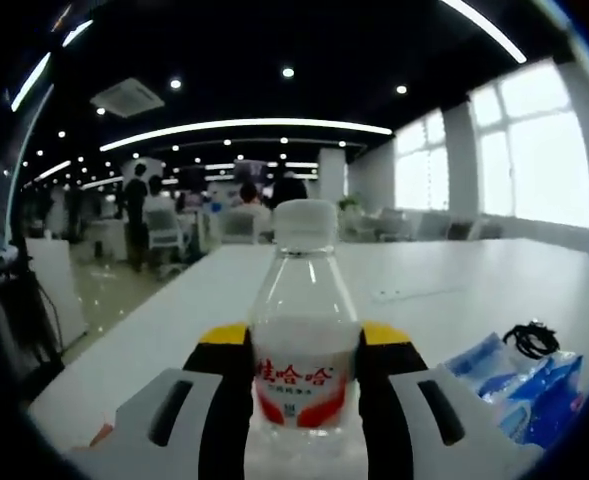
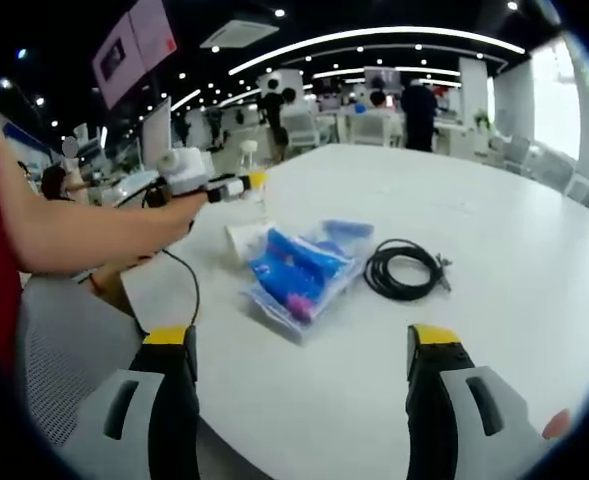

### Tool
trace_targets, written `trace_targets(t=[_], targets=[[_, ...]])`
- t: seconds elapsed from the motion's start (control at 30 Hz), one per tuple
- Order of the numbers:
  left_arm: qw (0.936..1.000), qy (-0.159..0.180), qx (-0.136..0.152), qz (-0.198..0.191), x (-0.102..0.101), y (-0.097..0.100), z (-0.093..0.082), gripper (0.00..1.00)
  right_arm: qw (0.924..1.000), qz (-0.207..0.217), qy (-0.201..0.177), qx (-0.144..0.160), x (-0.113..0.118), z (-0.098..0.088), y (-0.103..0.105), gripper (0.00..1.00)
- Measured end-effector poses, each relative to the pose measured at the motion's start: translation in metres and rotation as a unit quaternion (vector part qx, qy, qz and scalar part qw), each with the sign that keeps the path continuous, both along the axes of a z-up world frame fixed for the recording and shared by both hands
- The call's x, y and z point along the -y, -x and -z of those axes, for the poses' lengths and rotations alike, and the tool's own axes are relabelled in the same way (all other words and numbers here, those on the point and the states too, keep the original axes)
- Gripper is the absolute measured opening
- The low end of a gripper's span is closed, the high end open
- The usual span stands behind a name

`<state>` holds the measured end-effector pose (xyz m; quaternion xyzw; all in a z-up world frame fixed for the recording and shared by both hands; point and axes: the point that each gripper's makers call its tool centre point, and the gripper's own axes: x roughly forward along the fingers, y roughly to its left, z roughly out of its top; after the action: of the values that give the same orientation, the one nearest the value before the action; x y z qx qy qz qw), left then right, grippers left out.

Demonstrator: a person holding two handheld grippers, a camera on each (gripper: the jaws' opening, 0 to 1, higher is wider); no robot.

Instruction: Arrange the tabletop items into an orderly group along one side of the table until the central work area is clear of visible clutter.

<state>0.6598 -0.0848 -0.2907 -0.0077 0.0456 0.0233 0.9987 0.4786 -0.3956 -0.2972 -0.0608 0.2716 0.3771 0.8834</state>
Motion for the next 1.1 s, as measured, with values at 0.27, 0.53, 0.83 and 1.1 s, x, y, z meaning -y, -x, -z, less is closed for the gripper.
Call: trace_targets(t=[0.27,0.53,0.83,1.1], targets=[[0.9999,-0.006,0.009,-0.013,0.002,0.009,-0.001,0.37,1.0000,-0.001,-0.003,0.003,-0.001,-0.001,0.000,0.86],[0.9998,-0.005,0.007,-0.016,0.004,0.012,0.001,0.37,1.0000,0.000,-0.006,0.006,0.000,-0.003,-0.001,0.86],[0.9999,-0.003,0.001,-0.014,0.012,0.009,0.004,0.37,1.0000,0.000,-0.007,0.007,0.000,-0.004,-0.001,0.86],[0.9998,0.000,-0.002,-0.018,0.022,0.006,0.005,0.37,0.9999,0.000,-0.007,0.008,0.000,-0.005,-0.001,0.86]])
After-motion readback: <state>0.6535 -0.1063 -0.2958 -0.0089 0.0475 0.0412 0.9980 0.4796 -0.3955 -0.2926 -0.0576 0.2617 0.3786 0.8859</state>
